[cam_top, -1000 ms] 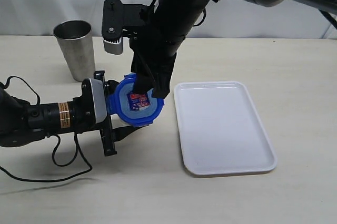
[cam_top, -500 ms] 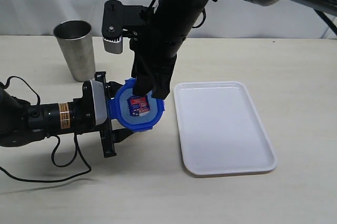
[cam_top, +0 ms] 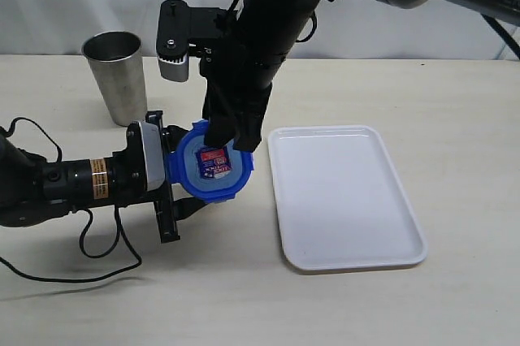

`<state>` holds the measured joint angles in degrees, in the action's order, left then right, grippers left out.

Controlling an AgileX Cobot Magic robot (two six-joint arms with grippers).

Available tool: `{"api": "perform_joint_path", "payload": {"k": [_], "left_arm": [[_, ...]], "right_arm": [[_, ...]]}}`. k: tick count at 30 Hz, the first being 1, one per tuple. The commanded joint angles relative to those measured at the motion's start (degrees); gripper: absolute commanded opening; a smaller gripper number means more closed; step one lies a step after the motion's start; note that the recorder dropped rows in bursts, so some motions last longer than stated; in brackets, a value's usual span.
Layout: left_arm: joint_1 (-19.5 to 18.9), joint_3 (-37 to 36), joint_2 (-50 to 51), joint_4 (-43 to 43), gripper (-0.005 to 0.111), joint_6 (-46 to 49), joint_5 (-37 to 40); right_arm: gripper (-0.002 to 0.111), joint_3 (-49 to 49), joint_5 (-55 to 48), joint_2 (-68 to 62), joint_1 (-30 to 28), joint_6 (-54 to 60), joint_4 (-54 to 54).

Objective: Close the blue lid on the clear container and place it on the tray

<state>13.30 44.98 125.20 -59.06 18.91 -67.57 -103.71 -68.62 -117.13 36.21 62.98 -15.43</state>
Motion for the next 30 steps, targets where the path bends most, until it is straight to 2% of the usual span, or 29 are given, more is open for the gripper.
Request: {"api": "perform_joint_path", "payload": {"k": [1,7,14,17,20,26,30], "left_arm": [[0.07,-0.16,-0.02,2.54,0.000,-5.53,-2.39],[0.07,-0.16,-0.02,3.01,0.000,-5.53,-2.39],[0.07,-0.16,-0.02,2.99,0.000,-6.29,-2.39],[0.07,-0.16,-0.02,3.29,0.000,-7.22,-2.39],[0.07,-0.16,-0.02,4.02,0.000,-8.87,-2.39],[0.07,-0.16,-0.02,5.57,0.000,-11.16,-2.39],[0.07,-0.16,-0.02,6.75,0.000,-11.94,-2.39]], "right_arm": [[0.024,2.02,-1.34,-5.20,-0.04,0.00,5.41],[0.017,3.82,-1.34,-5.45,-0.04,-0.81,5.89],[0.017,3.44,-1.34,-5.32,-0.04,-1.66,7.34],[0.017,-0.87,-0.47,-4.18,-0.04,-9.17,10.01],[0.020,-4.55,6.15,-2.46,-0.17,-16.40,10.16],[0.034,-5.54,15.24,-0.07,-0.17,-29.05,13.28],[0.034,-5.54,15.89,1.93,-0.17,-44.31,16.81]]}}
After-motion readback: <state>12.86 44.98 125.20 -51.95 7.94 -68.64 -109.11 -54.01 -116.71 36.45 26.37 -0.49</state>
